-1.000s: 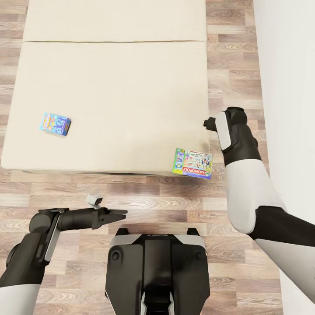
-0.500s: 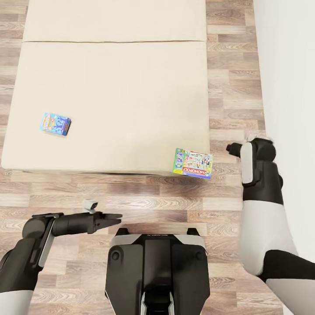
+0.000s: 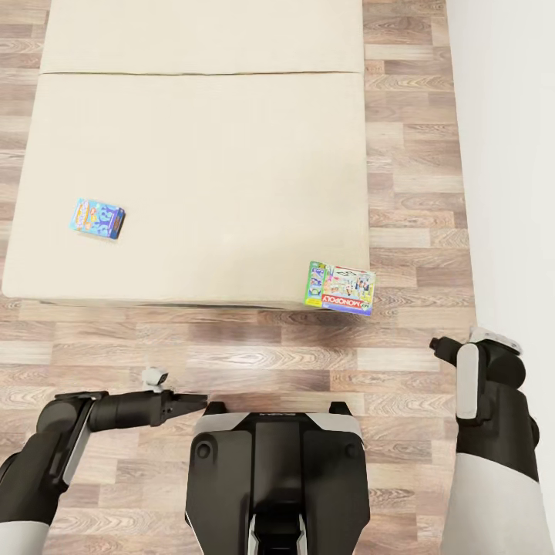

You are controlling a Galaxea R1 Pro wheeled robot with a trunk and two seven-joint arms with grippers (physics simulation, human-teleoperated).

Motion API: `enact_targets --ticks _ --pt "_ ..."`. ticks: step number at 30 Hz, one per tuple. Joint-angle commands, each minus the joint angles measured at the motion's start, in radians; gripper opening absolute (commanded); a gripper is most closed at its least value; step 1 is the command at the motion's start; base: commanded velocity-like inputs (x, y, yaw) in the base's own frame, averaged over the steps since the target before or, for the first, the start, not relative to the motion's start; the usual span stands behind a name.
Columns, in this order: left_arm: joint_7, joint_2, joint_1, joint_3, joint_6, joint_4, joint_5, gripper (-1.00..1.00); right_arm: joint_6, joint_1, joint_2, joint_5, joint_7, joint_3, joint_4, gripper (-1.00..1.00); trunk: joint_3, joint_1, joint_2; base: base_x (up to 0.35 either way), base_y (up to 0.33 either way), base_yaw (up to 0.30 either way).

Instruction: Put all the toys in the child's room - the three board games (two on the bed and one on the table), the two jigsaw puzzles on the table, and the tennis ball on the table - inside the toy box on the table in the child's room.

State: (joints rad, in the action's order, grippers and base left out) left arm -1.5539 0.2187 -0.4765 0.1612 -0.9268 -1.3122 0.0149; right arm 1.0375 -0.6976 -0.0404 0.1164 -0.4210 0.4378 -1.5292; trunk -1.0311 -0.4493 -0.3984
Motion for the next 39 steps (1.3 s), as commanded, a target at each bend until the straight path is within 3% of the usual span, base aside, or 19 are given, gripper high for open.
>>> enact_targets --ticks 1,4,11,18,28,39 --pt "-0.004 0.006 0.001 0.002 -0.009 0.012 -0.004 1.0 0.001 0.022 -0.002 0.012 -0.005 0.006 -0.003 1.0 -0.001 -0.001 -0.002 0.0 0.0 0.0" --pt "-0.003 0.032 0.004 0.022 -0.004 0.062 -0.013 1.0 -0.003 0.114 -0.005 0.012 0.012 0.018 -0.009 1.0 -0.001 -0.001 -0.002 0.0 0.0 0.0" --pt "0.011 0.076 0.006 0.08 -0.001 0.174 -0.021 1.0 -0.019 0.262 -0.008 0.015 0.042 0.025 -0.009 1.0 -0.001 -0.001 -0.002 0.0 0.0 0.0" --pt "0.078 0.105 0.006 0.127 0.03 0.275 -0.026 1.0 -0.082 0.394 -0.01 0.02 0.104 0.026 -0.002 1.0 -0.001 -0.001 -0.002 0.0 0.0 0.0" --pt "0.209 0.105 0.004 0.131 0.045 0.307 -0.028 1.0 -0.181 0.451 -0.015 0.019 0.176 0.018 0.081 1.0 -0.001 -0.001 -0.002 0.0 0.0 0.0" --pt "0.271 0.112 0.004 0.131 0.049 0.311 -0.035 1.0 -0.318 0.455 -0.016 0.016 0.215 0.016 0.231 1.0 0.01 -0.001 -0.002 0.0 0.0 0.0"
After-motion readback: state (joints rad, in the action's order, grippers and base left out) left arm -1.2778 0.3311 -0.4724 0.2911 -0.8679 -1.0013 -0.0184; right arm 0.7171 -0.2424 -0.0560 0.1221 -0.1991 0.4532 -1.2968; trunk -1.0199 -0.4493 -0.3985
